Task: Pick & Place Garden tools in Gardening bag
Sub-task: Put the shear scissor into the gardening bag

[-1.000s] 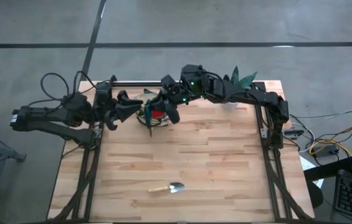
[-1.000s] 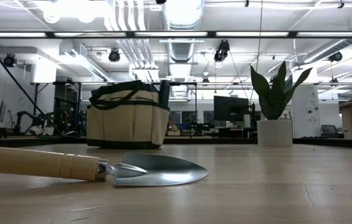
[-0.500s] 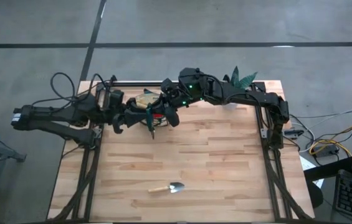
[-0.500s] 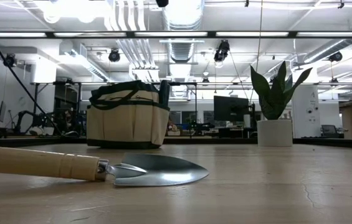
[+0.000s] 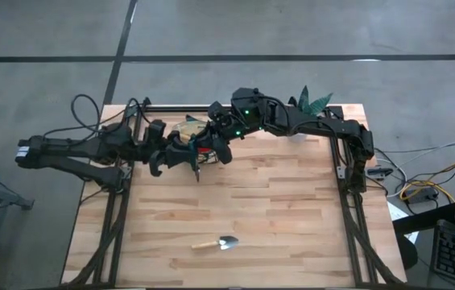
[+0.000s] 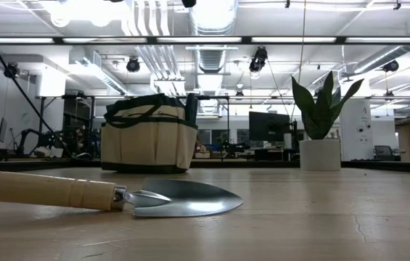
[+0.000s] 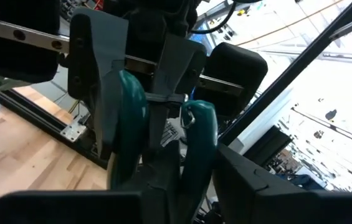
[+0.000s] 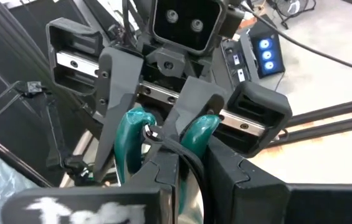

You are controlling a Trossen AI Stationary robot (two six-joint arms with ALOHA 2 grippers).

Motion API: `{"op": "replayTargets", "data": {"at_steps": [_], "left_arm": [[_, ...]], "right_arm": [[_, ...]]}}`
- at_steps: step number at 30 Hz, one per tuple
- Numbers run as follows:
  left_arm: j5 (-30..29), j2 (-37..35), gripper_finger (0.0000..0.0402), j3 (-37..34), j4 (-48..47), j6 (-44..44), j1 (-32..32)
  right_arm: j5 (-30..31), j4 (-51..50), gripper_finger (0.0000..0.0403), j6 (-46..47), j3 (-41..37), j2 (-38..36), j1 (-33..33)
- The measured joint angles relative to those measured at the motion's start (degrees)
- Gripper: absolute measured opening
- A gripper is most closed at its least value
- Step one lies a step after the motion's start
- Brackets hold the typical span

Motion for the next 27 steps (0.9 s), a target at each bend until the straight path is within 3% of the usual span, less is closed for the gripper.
{"op": "replayTargets", "data": {"at_steps": [15, 21, 27], "left_arm": [[0.04, -0.85, 0.0085, -0.04, 0.11, -0.17, 0.04], [0.04, -0.88, 0.0054, -0.04, 0.21, 2.24, 0.04], [0.04, -1.28, 0.0053, -0.04, 0.33, 3.0, 0.04]], "right_arm": [[-2.41, -0.09, 0.0038, -0.58, 0.0, 0.0, -0.09], [-2.75, -0.28, 0.0039, -0.07, 0.0, 0.0, -0.11], [-2.83, -0.14, 0.0101, -0.13, 0.0, 0.0, -0.39]]}}
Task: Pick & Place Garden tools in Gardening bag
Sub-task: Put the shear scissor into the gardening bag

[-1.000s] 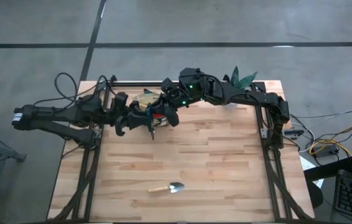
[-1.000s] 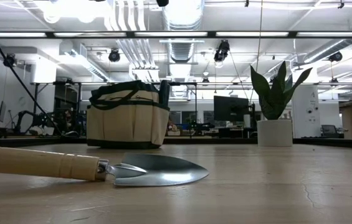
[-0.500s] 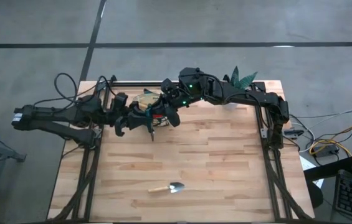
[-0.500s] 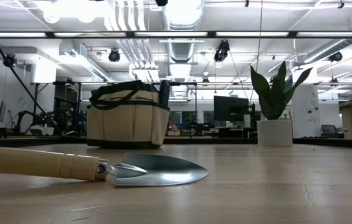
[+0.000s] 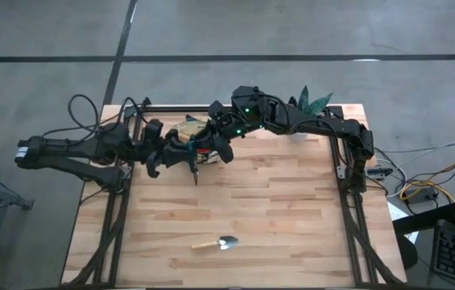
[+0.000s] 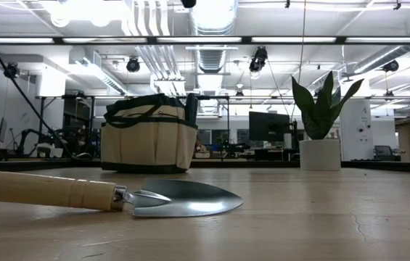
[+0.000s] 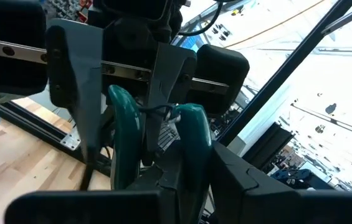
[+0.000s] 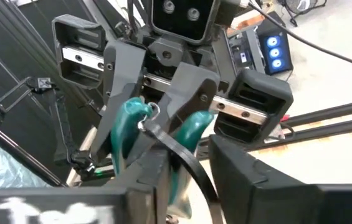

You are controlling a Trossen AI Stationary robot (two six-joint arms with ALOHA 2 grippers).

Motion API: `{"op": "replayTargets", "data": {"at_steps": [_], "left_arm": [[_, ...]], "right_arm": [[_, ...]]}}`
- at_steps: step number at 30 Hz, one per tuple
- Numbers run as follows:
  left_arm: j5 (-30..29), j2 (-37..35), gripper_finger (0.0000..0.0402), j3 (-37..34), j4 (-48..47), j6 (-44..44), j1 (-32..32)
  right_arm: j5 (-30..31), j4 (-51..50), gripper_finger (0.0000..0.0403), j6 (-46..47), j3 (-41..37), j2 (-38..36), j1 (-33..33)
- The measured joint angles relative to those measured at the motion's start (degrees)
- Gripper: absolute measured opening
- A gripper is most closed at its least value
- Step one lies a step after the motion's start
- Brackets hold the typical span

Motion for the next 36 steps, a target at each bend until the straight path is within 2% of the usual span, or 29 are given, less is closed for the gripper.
{"op": "replayTargets", "data": {"at_steps": [9, 15, 19, 22, 29, 32, 36], "left_arm": [[-2.94, -5.03, 0.0055, 0.0, -6.84, 5.5, 0.22], [-4.72, -10.34, 0.0057, 0.0, -15.1, 11.45, 0.26], [-6.6, -14.26, 0.0057, 0.0, -19.18, 15.92, 0.26], [-11.66, -17.48, 0.0058, 0.0, -24.0, 17.97, 0.26], [-28.22, -21.75, 0.0058, -0.3, -38.71, 20.52, 0.31], [-33.45, -22.03, 0.0058, -1.54, -38.91, 21.0, 0.34], [-39.91, -21.68, 0.0059, -6.72, -37.67, 18.62, 0.54]], "right_arm": [[-1.39, -3.8, 0.0158, 2.86, 0.29, -0.11, -1.98], [-5.98, -4.7, 0.0173, 2.82, 0.68, -0.19, -3.56], [-6.78, -4.69, 0.0173, 2.15, 0.68, -0.2, -4.1], [-6.8, -4.67, 0.0168, 1.65, 0.68, -0.2, -4.18], [-6.97, -4.67, 0.0152, -1.18, 0.7, -0.2, -4.18], [-6.97, -4.68, 0.0145, -2.0, 0.7, -0.2, -4.46], [-7.01, -4.71, 0.0137, -3.65, 0.7, -0.23, -5.38]]}}
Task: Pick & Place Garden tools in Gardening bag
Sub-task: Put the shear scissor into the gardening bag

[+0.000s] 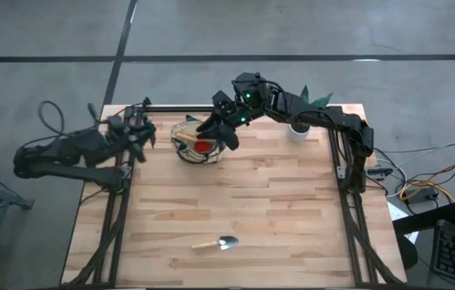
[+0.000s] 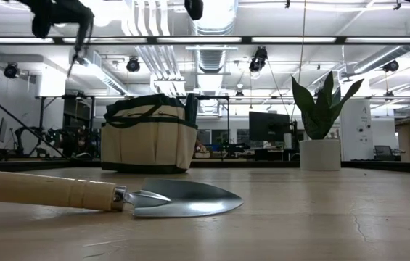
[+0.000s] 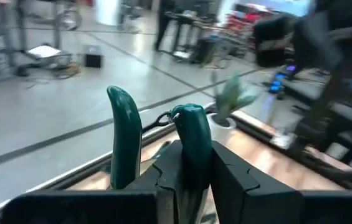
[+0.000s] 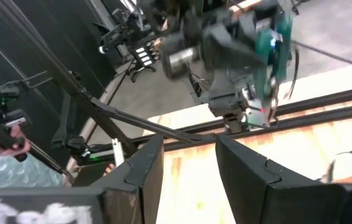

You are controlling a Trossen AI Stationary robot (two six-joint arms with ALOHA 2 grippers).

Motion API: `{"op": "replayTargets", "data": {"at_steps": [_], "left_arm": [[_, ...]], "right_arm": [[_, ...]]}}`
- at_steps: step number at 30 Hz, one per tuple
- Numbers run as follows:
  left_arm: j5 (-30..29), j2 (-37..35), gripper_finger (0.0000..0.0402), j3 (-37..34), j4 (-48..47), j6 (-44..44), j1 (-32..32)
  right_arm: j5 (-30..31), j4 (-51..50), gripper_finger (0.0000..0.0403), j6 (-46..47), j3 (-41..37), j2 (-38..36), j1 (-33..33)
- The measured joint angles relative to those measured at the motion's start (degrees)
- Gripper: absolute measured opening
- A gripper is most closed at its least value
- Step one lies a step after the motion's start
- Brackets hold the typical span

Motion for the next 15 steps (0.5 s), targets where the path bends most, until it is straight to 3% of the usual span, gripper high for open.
{"op": "replayTargets", "data": {"at_steps": [4, 11, 15], "left_arm": [[-1.43, -0.23, 0.0059, -7.2, 6.1, -0.45, 1.42], [-0.75, -1.56, 0.0059, -20.17, 29.84, 6.79, 5.69], [-1.28, -2.42, 0.0059, -24.86, 34.91, 8.2, 8.48]], "right_arm": [[-0.03, -1.5, 0.0134, -0.77, 0.01, -0.22, -1.33], [-0.15, -4.11, 0.0129, -1.77, 0.02, -0.22, -2.14], [-0.26, -4.7, 0.0122, -1.89, 0.02, -0.2, -2.14]]}}
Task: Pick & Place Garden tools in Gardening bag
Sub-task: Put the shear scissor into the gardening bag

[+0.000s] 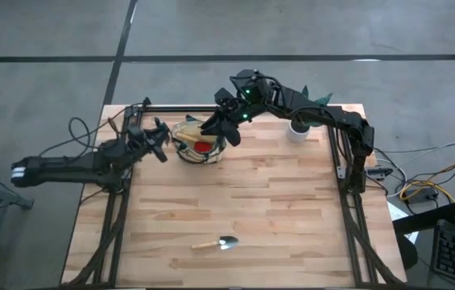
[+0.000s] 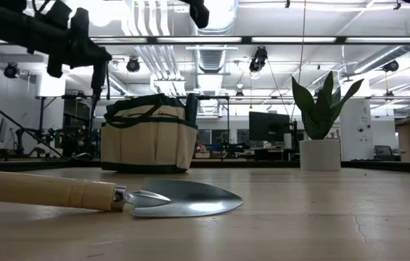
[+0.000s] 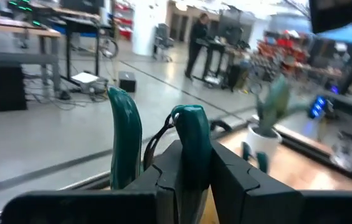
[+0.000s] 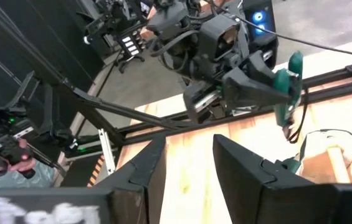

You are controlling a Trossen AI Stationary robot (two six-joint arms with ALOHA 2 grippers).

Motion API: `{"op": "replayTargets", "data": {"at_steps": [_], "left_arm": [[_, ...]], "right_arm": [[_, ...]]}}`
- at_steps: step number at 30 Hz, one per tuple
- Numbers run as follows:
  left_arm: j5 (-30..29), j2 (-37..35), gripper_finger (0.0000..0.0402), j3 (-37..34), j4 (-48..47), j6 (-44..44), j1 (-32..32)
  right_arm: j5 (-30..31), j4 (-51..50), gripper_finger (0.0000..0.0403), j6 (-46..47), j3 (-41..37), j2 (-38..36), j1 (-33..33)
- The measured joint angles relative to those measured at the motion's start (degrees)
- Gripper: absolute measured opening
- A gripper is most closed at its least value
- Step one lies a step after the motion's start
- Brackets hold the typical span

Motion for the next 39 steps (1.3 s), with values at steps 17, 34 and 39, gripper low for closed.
{"op": "replayTargets", "data": {"at_steps": [17, 34, 39], "left_arm": [[2.24, 4.04, 0.0058, -6.35, 16.51, -2.82, 7.24], [5.61, 14.72, 0.0064, -8.07, 29.66, 2.28, 9.12], [5.48, 15.05, 0.0066, -8.57, 31.43, 0.87, 8.59]], "right_arm": [[-1.63, -2.52, 0.0095, 0.05, 0.0, -0.02, -1.88], [-1.63, -2.52, 0.0076, 0.22, -0.02, -0.02, -2.97], [-1.65, -2.53, 0.0081, 1.31, -0.02, -0.02, -2.97]]}}
